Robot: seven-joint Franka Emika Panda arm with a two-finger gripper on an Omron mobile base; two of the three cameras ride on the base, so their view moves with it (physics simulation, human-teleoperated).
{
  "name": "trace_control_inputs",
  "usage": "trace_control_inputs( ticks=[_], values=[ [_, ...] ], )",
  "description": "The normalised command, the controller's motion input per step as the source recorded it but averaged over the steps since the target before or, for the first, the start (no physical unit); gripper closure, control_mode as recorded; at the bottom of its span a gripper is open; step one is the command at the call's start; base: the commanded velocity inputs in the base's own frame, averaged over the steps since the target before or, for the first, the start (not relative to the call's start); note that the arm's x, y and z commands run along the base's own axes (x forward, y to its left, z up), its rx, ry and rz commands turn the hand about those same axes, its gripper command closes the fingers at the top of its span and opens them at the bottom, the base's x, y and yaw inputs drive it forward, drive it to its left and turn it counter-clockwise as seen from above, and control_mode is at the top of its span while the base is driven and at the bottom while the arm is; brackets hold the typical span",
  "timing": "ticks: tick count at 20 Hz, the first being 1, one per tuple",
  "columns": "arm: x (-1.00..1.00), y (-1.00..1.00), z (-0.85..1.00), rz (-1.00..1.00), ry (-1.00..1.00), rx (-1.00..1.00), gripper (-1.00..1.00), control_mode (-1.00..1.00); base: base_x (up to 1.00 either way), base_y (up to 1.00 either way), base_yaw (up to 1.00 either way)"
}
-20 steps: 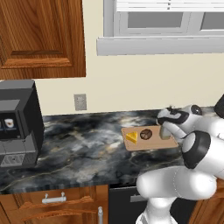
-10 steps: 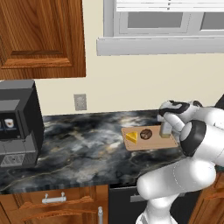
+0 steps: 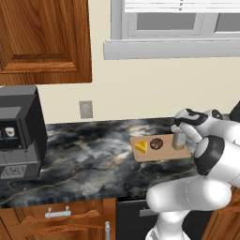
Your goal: Retrieve the reheated potato from the microwave, then place the potato, cheese, and condiment on the cutting board.
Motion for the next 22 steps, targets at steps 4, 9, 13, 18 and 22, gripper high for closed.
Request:
trace_control_inputs(
  ticks=[4, 9, 13, 18, 22],
  values=[
    [-0.01, 0.00, 0.05, 0.01, 0.00, 0.01, -1.00, -1.00, 0.00, 0.00, 0.00],
    [-0.12, 0.00, 0.23, 0.01, 0.00, 0.02, -1.00, -1.00, 0.00, 0.00, 0.00],
    [-0.24, 0.00, 0.26, 0.00, 0.00, 0.00, -1.00, -1.00, 0.00, 0.00, 0.00],
    [-0.28, 0.00, 0.32, 0.00, 0.00, 0.00, -1.00, -1.00, 0.00, 0.00, 0.00],
    [-0.71, 0.00, 0.36, 0.00, 0.00, 0.00, -1.00, -1.00, 0.00, 0.00, 0.00]
  ],
)
